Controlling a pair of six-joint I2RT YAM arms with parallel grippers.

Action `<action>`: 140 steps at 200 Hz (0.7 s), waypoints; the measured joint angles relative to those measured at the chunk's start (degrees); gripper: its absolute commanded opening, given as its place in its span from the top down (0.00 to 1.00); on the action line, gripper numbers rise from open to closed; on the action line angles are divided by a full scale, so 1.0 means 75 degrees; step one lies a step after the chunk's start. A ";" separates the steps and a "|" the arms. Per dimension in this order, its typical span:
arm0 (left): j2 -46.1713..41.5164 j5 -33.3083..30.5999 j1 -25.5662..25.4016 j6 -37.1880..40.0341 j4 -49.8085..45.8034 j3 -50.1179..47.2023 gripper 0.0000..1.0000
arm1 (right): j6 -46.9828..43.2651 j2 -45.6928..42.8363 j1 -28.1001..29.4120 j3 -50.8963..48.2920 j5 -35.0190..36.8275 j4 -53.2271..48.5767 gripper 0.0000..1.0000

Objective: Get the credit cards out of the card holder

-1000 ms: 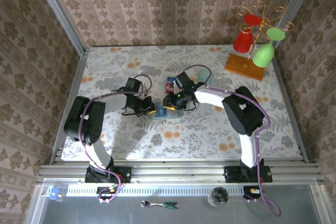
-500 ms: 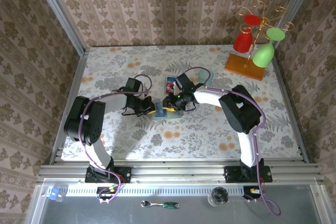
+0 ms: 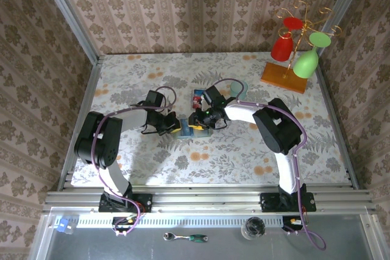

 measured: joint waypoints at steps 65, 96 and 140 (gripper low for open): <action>0.0000 -0.0003 0.0000 0.0000 0.0000 0.0000 1.00 | -0.0003 0.0000 0.0000 0.0000 0.0076 -0.0003 0.69; 0.0000 0.0000 0.0000 0.0000 0.0000 0.0000 1.00 | -0.0003 0.0000 0.0000 0.0000 0.0082 -0.0006 0.69; 0.0000 -0.0003 0.0003 0.0000 0.0000 0.0000 1.00 | -0.0026 0.0000 0.0000 0.0000 0.0090 -0.0020 0.67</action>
